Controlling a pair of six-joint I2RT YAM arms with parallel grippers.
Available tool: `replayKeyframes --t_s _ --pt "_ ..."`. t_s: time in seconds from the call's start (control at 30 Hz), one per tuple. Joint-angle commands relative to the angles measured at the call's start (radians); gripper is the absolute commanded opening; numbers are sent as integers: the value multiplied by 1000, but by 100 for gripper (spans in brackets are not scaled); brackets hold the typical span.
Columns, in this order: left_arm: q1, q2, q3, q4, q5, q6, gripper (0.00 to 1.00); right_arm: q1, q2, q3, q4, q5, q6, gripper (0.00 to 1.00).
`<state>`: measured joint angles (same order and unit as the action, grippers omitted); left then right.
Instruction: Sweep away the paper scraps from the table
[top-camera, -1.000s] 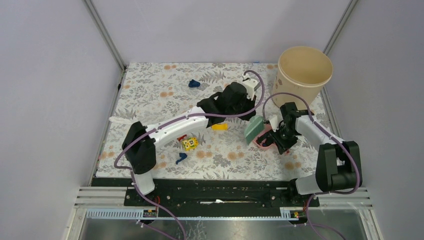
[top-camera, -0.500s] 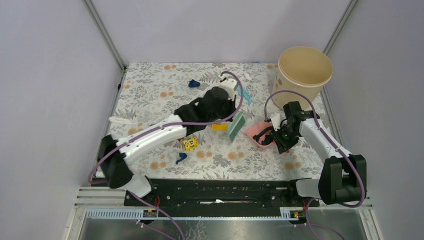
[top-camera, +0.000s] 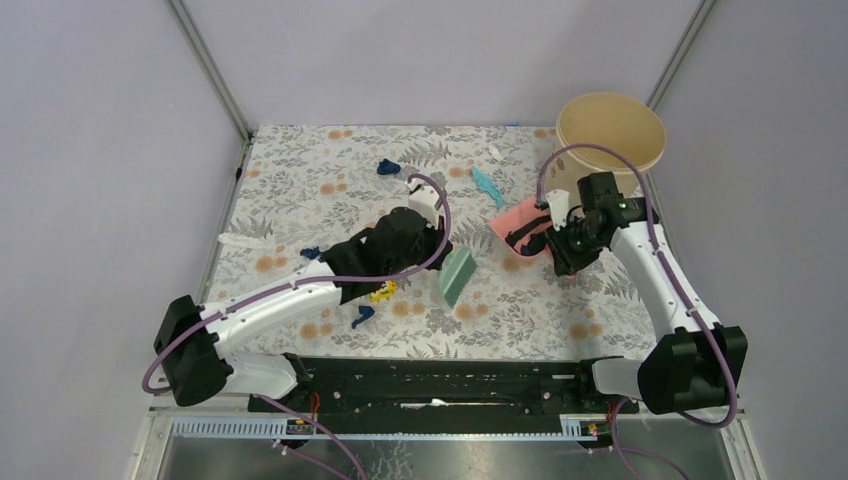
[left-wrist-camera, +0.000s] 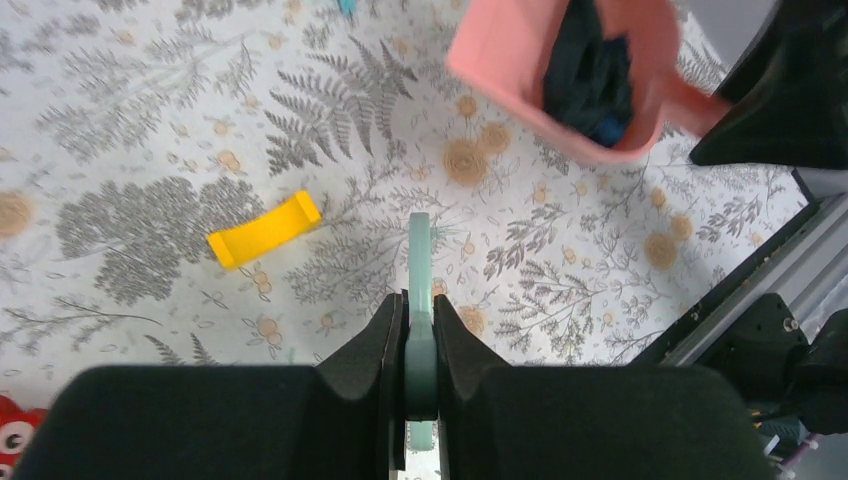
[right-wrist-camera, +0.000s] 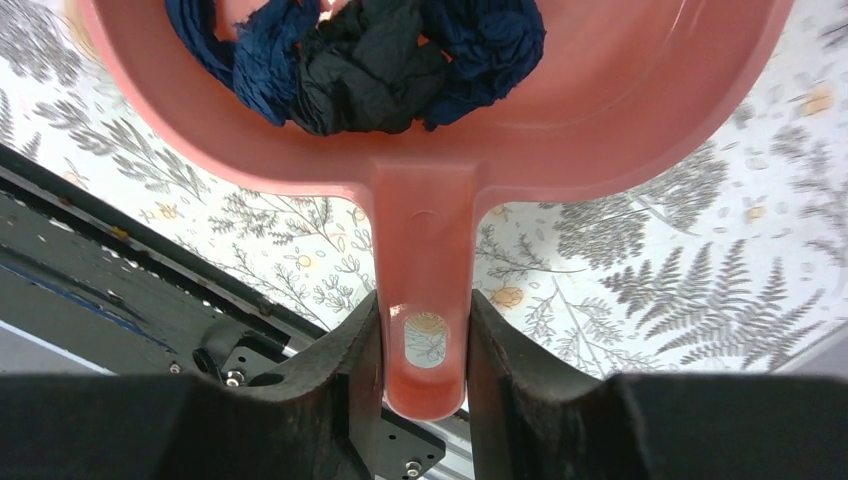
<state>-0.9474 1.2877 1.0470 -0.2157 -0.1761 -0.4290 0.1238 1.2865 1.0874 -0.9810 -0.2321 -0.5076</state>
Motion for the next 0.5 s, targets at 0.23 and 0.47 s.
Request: replayKeyframes --t_s 0.23,0.47 --pt "-1 161 39 223 120 -113 0 7 14 407 -135 -24 35 0" --pt "-1 157 -95 405 247 -108 0 7 65 542 -123 9 102 0"
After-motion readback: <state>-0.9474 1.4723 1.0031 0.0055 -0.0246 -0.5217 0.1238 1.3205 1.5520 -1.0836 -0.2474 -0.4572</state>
